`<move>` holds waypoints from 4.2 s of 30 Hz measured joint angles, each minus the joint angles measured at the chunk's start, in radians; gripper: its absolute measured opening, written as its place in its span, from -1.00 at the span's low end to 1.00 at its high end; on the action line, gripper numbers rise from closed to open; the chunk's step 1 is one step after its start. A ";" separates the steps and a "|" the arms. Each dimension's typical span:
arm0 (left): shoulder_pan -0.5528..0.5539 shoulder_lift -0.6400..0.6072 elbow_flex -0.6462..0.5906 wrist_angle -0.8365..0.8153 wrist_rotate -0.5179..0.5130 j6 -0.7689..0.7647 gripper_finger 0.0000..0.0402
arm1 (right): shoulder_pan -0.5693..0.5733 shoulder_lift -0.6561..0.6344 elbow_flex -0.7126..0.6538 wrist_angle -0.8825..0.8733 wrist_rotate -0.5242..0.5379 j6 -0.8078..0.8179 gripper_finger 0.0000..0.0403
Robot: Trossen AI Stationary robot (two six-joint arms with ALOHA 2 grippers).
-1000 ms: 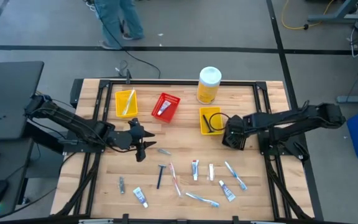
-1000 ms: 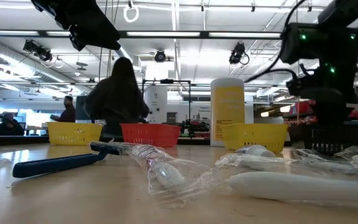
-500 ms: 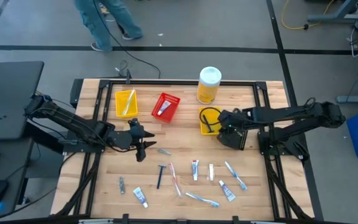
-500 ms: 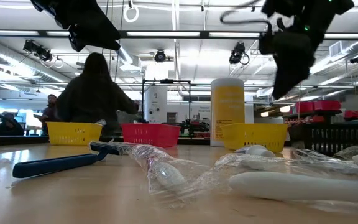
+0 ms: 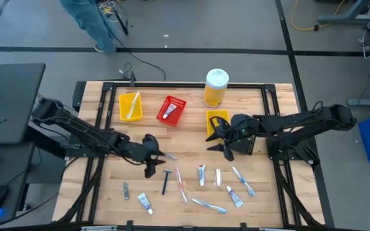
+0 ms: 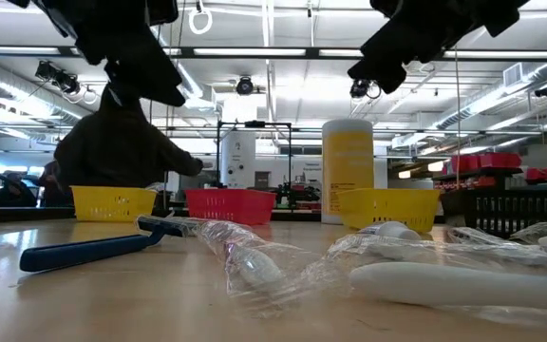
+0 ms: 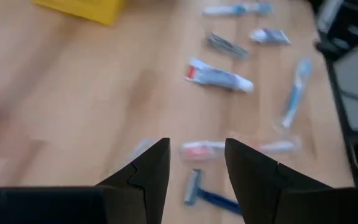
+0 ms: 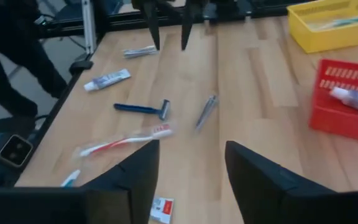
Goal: Pick & Place Travel size toiletries
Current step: Put the red toothbrush into the left yellow basket
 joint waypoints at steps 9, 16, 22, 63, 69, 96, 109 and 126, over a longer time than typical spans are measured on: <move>0.017 0.167 0.000 0.290 0.104 0.158 -0.18 | 0.041 0.004 0.000 0.004 0.000 -0.001 0.27; 0.042 0.316 0.022 0.416 0.282 0.186 -0.18 | 0.046 0.015 0.000 0.012 0.025 0.013 0.21; 0.042 0.432 0.126 0.419 0.337 0.302 -0.18 | 0.046 0.044 0.000 0.018 0.026 0.015 0.13; 0.001 0.666 0.296 0.115 0.311 0.590 -0.51 | 0.046 0.105 0.000 0.039 0.026 0.031 0.04; -0.010 0.664 0.296 0.115 0.318 0.518 -0.84 | 0.046 0.105 0.000 0.037 0.026 0.031 -0.01; 0.070 0.169 0.223 -0.563 -0.398 -0.101 -0.84 | 0.044 0.105 0.000 0.107 0.026 0.004 -0.07; 0.461 0.045 0.017 -0.696 -0.592 -0.388 -0.83 | 0.044 0.105 0.000 0.110 0.026 0.000 -0.06; 0.909 0.020 -0.269 0.079 -0.398 0.180 -0.84 | 0.044 0.105 0.000 0.115 0.026 -0.004 -0.06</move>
